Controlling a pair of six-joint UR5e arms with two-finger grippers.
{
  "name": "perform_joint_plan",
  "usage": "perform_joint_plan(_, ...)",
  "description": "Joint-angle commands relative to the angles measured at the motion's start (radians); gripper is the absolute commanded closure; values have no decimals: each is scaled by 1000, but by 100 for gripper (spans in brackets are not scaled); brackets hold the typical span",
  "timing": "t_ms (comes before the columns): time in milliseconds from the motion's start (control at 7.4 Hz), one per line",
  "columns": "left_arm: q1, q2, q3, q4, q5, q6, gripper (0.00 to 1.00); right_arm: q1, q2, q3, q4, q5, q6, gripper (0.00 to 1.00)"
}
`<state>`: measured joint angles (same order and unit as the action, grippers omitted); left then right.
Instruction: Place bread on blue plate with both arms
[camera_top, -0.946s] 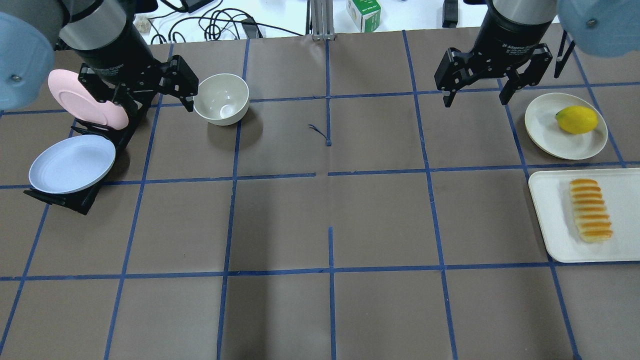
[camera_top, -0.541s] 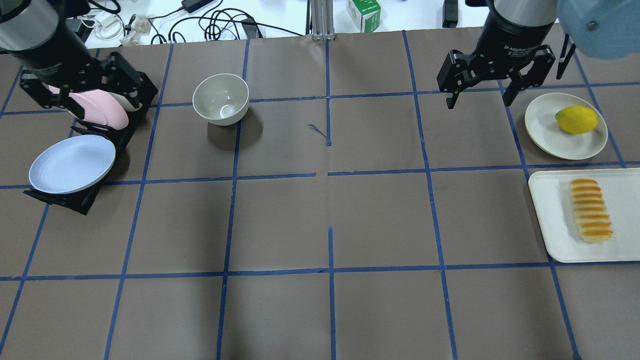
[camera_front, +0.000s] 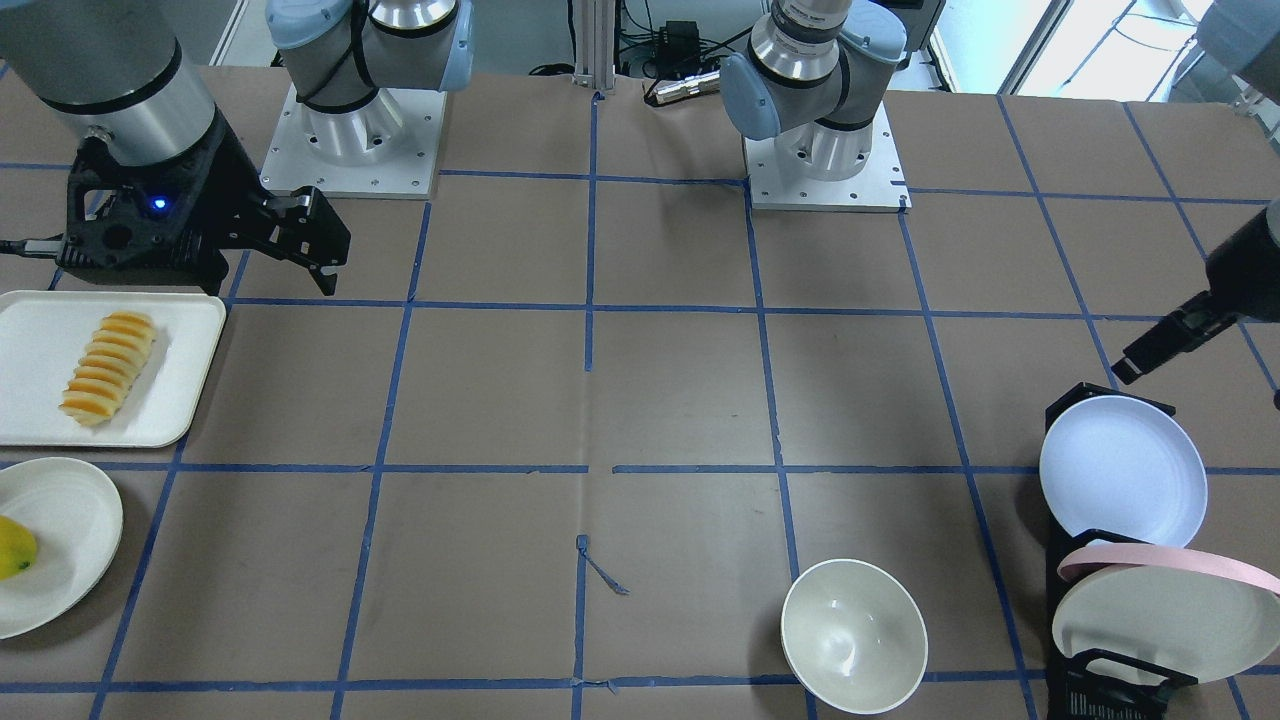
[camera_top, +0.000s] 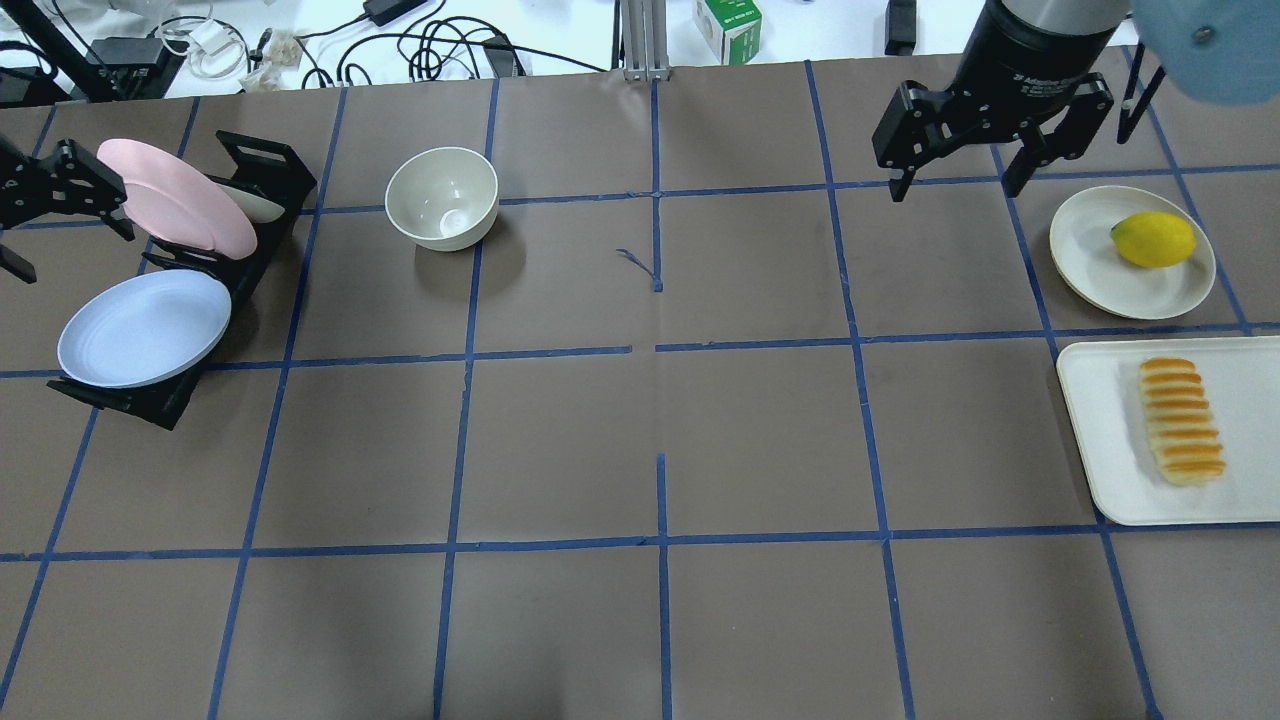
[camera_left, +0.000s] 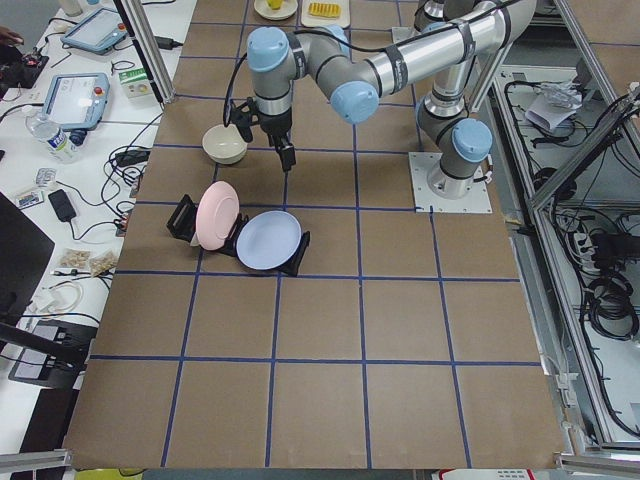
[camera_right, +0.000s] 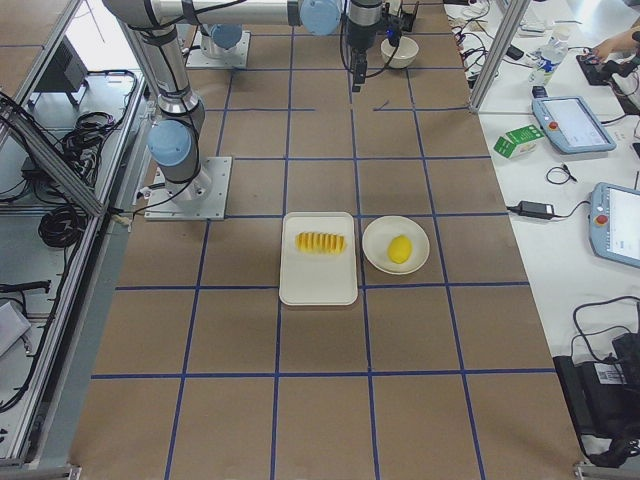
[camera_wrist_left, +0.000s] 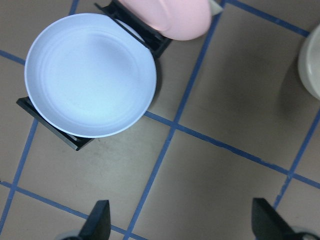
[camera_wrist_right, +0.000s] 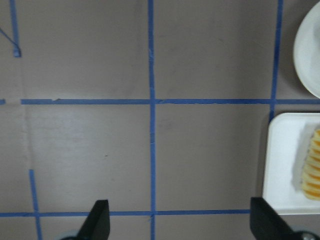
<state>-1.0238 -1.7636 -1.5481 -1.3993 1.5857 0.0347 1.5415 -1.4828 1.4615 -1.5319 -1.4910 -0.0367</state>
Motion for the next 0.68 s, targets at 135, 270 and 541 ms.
perform_joint_plan(135,138,-192,6,164,0,28,0,-149,30,14,-2,23,-147,0)
perform_joint_plan(270,174,-238,13,186,-6,52,0,-241,47,49,-2,12,-225,0)
perform_joint_plan(541,182,-299,14,212,-6,71,0,-342,78,190,-124,-55,-299,0)
